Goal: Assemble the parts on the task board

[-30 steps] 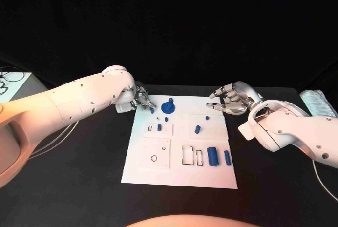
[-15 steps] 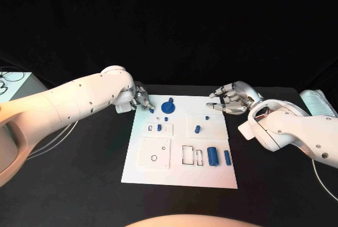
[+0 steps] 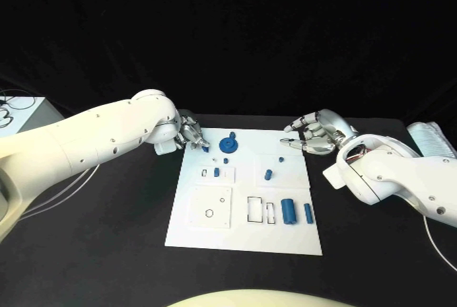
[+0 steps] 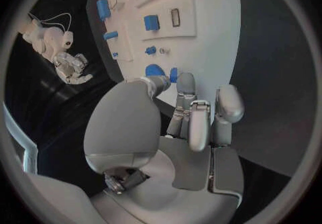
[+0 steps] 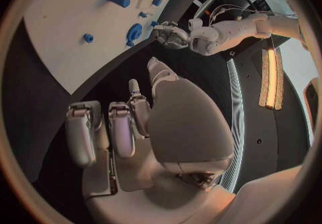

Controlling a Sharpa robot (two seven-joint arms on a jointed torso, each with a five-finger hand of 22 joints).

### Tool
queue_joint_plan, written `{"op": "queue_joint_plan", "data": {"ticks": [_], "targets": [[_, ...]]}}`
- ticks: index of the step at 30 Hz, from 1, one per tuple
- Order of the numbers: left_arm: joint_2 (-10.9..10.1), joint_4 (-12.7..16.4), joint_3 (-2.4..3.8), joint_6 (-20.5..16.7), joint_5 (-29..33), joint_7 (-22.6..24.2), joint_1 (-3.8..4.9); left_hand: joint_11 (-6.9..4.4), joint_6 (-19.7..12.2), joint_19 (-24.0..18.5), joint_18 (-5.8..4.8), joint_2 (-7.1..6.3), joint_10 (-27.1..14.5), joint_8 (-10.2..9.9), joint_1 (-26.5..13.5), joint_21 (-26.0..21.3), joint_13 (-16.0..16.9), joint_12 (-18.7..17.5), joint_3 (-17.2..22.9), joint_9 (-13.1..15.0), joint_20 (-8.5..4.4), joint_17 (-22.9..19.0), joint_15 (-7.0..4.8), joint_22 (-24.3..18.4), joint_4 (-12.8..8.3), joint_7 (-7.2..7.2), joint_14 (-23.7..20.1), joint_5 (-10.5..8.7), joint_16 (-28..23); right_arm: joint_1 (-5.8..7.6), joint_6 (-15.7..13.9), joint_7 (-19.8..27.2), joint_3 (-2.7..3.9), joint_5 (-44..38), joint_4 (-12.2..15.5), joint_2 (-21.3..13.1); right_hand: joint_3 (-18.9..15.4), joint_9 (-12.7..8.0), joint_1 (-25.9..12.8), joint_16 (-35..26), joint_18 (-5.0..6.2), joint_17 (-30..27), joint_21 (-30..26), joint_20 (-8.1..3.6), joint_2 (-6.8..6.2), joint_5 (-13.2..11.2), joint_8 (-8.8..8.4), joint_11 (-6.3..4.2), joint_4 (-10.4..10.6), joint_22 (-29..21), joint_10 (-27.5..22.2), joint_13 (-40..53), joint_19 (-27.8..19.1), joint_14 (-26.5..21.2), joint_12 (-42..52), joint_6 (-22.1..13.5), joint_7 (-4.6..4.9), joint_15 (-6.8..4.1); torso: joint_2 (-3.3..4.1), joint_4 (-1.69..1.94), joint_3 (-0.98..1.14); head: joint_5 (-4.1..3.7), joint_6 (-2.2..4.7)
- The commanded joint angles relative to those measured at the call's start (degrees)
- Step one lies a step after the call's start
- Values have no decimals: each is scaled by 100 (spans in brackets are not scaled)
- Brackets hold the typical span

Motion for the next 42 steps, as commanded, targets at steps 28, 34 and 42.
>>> {"op": "queue_joint_plan", "data": {"ticks": [28, 34, 42], "targets": [[-922, 1820, -84, -754, -710, -127, -295, -84, 252, 249, -89, -239, 345, 50, -234, 158, 226, 193, 1286, 265, -61, 1345, -115, 256, -1154, -68, 530, 372, 119, -4, 42, 73, 2, -38, -18, -37, -1, -8, -37, -24, 45, 1228, -29, 45, 9, 35, 18, 16, 15, 1288, -39, 454, 444, 520, -36, -36, 10, 50, -33, 30, 0, 69, -80], [-948, 1895, -112, -653, -807, -140, -340, -87, 259, 250, -88, -244, 354, 49, -239, 159, 231, 196, 1296, 265, -63, 1355, -117, 254, -1160, -70, 534, 377, 122, -4, 44, 72, 2, -39, -20, -37, -1, -8, -44, -24, 44, 1229, -26, 45, 14, 35, 28, 16, 14, 1290, -41, 449, 446, 521, -38, -39, 9, 49, -33, 35, 5, 68, -104], [-967, 1949, -136, -488, -893, -158, -355, -88, 262, 255, -90, -246, 354, 49, -242, 161, 225, 191, 1300, 265, -64, 1361, -118, 261, -1163, -71, 537, 379, 124, -4, 48, 71, 2, -39, -21, -39, -1, -8, -44, -24, 44, 1229, -26, 45, 14, 35, 28, 16, 14, 1290, -41, 449, 446, 521, -38, -39, 9, 49, -37, 34, 6, 82, -117]]}}
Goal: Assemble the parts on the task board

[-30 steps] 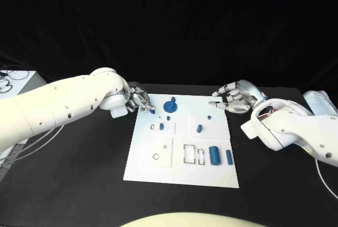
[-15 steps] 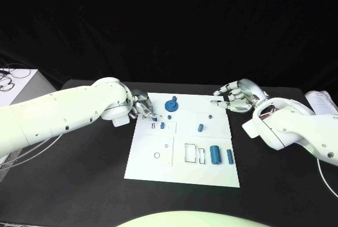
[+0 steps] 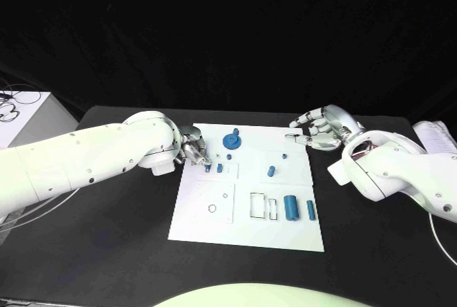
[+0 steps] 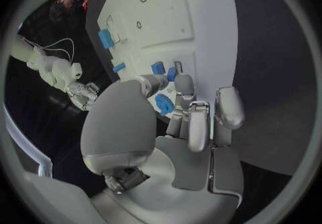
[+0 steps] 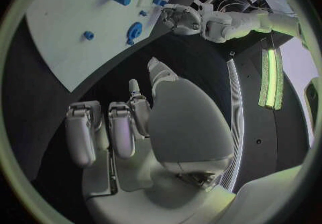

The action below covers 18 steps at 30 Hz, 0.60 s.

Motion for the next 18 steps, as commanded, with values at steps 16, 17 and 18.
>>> {"op": "queue_joint_plan", "data": {"ticks": [16, 17, 18], "targets": [[-43, 61, -18, 321, -233, -37, -10, -32, 54, 42, -90, -15, 83, 13, -9, 31, 11, 40, 1125, 230, -16, 1375, -41, 6, -1095, -19, 544, 36, 35, -5, 53, 65, 2, -38, 0, -9, -1, -8, -38, -24, 43, 1229, -27, 45, 8, 35, 28, 16, 14, 1287, -41, 446, 446, 521, -38, -39, 9, 49, -2, -3, 2, 22, -4], [-42, 61, -18, 324, -234, -37, -10, -32, 54, 42, -90, -15, 83, 13, -9, 31, 11, 40, 1125, 230, -16, 1375, -41, 6, -1095, -19, 544, 36, 35, -5, 53, 65, 2, -38, 0, -9, -1, -8, -38, -24, 43, 1229, -27, 45, 8, 35, 28, 16, 14, 1287, -41, 446, 446, 521, -38, -39, 9, 49, -1, -5, 2, 22, -5], [-41, 61, -18, 328, -235, -38, -10, -32, 54, 42, -90, -15, 83, 13, -9, 31, 11, 40, 1125, 230, -16, 1375, -41, 6, -1095, -19, 544, 36, 35, -5, 53, 65, 2, -38, 0, -9, -1, -8, -38, -24, 43, 1229, -27, 45, 8, 35, 28, 16, 14, 1287, -41, 446, 446, 521, -38, -39, 9, 49, -1, -5, 2, 21, -6]]}}
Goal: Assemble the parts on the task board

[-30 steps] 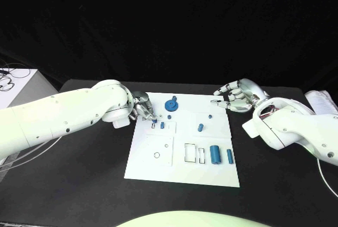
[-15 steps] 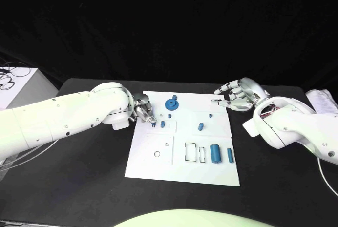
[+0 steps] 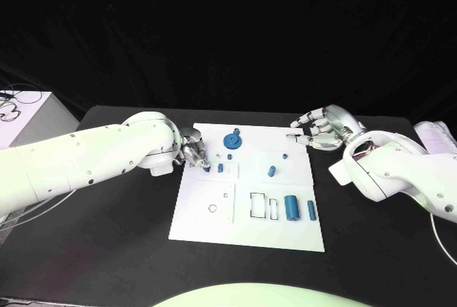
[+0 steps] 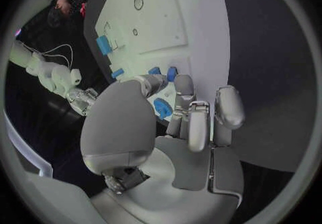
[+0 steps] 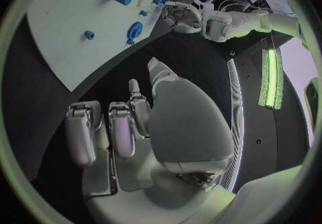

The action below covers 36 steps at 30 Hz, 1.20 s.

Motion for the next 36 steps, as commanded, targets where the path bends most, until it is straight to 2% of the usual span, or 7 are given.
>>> {"op": "queue_joint_plan", "data": {"ticks": [1, 12, 20, 26, 32, 36], "targets": [[3, 14, -1, 145, -59, -14, -4, -32, 44, 46, -91, 1, 73, 32, 5, 33, 1, 15, 1136, 96, -19, 1387, -44, 10, -1102, -3, 549, 45, 39, -4, 53, 64, 2, -38, 2, -2, -1, -8, -38, -24, 44, 1229, -27, 45, 8, 35, 28, 16, 14, 1288, -41, 447, 446, 521, -38, -39, 9, 49, 2, -3, 1, 1, -4], [47, 0, -8, 185, -59, -17, -5, -33, 46, 53, -94, -2, 73, 31, 1, 37, -7, 9, 1140, 96, -20, 1389, -45, 19, -1105, -4, 550, 47, 40, -5, 55, 61, 2, -39, 5, -4, -1, -8, -38, -24, 44, 1229, -27, 45, 8, 35, 28, 16, 14, 1288, -41, 447, 446, 521, -38, -39, 9, 49, 4, 0, -1, -9, -15], [149, -126, -32, 215, -58, -23, -17, -33, 46, 53, -94, -2, 73, 31, 1, 37, -7, 9, 1140, 96, -20, 1389, -45, 19, -1105, -4, 550, 47, 40, -5, 55, 61, 2, -40, 12, -5, -1, -8, -38, -24, 44, 1229, -27, 45, 8, 35, 28, 16, 14, 1288, -41, 447, 446, 521, -38, -39, 9, 49, 7, -11, 2, -10, -23], [232, -227, -45, 271, -57, -35, -25, -34, 50, 51, -93, -4, 76, 29, -6, 36, -11, 5, 1148, 96, -21, 1383, -46, 15, -1109, -5, 548, 50, 38, -5, 57, 60, 2, -41, 20, -8, -1, -8, -38, -24, 44, 1229, -27, 45, 8, 35, 28, 16, 14, 1288, -41, 447, 446, 521, -38, -39, 9, 49, 6, -6, 7, -22, -38], [299, -290, -59, 331, -56, -48, -32, -34, 52, 54, -94, -1, 77, 28, -11, 37, -13, 3, 1152, 95, -22, 1369, -46, 19, -1107, -5, 542, 50, 32, -5, 60, 59, 2, -41, 33, -12, -1, -8, -38, -24, 44, 1229, -27, 45, 8, 35, 28, 16, 14, 1288, -41, 447, 446, 521, -38, -39, 9, 49, 5, -7, 0, -34, -47], [309, -313, -64, 341, -31, -49, -35, -31, 48, 53, -95, 4, 90, 17, -64, 35, -17, -4, 1148, 95, -24, 1365, -44, 17, -1088, -4, 541, 33, 31, -5, 57, 60, 2, -41, 35, -17, -1, -8, -38, -24, 44, 1229, -27, 45, 8, 35, 28, 16, 14, 1288, -41, 447, 446, 521, -38, -39, 9, 49, -2, -4, 6, -42, -54]]}}
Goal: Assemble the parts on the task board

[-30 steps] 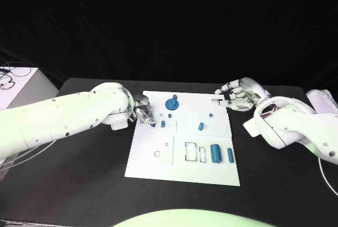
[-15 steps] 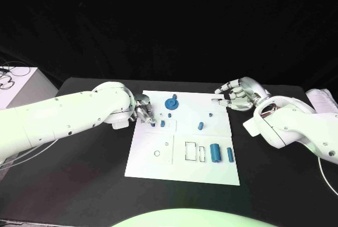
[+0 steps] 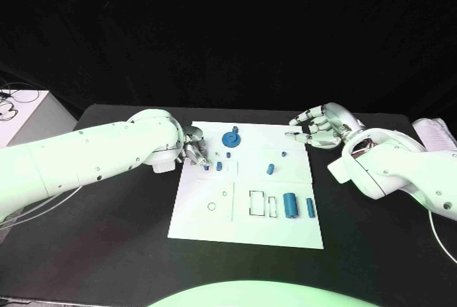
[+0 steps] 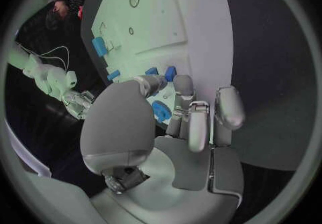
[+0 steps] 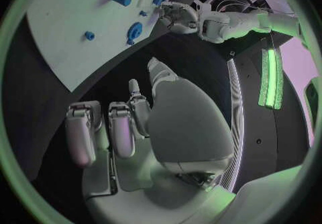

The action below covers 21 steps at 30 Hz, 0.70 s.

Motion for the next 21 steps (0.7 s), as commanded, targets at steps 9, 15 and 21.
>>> {"op": "queue_joint_plan", "data": {"ticks": [9, 15, 21], "targets": [[-16, -15, -32, 143, 76, 12, -42, -62, 89, -58, -77, 36, 14, -93, -743, -83, -45, -48, 254, -33, -21, 1205, -64, -134, -600, -112, 478, -149, -63, -3, 53, 64, 2, -37, 8, -9, 2, -10, -37, -28, 46, 1222, -36, 43, 10, 34, 45, 15, 9, 1284, -49, 437, 443, 519, -47, -50, 8, 48, -10, 6, -8, -15, 16], [-68, -6, -28, 24, 107, 20, -45, -32, 114, -77, -65, 112, -93, -162, -1148, -144, -93, -80, -747, -64, -12, 1149, -50, -203, -21, -77, 454, -142, -91, -3, 48, 70, 2, -35, 3, -5, -1, -10, -42, -31, 48, 1216, -44, 43, 8, 34, 48, 15, 11, 1278, -51, 435, 439, 518, -49, -52, 8, 48, -7, 4, -12, -29, 29], [-128, 37, 10, -198, 171, 26, -46, -7, 70, -110, -54, 225, -204, -205, -1325, -191, -205, -150, -1173, -74, 4, 1067, -31, -264, 2, -51, 419, -159, -130, -4, 44, 73, 2, -33, -4, -1, -1, -10, -42, -31, 48, 1216, -44, 43, 8, 34, 48, 15, 11, 1278, -51, 435, 439, 518, -49, -52, 8, 48, 0, 3, -10, -35, 43]]}}
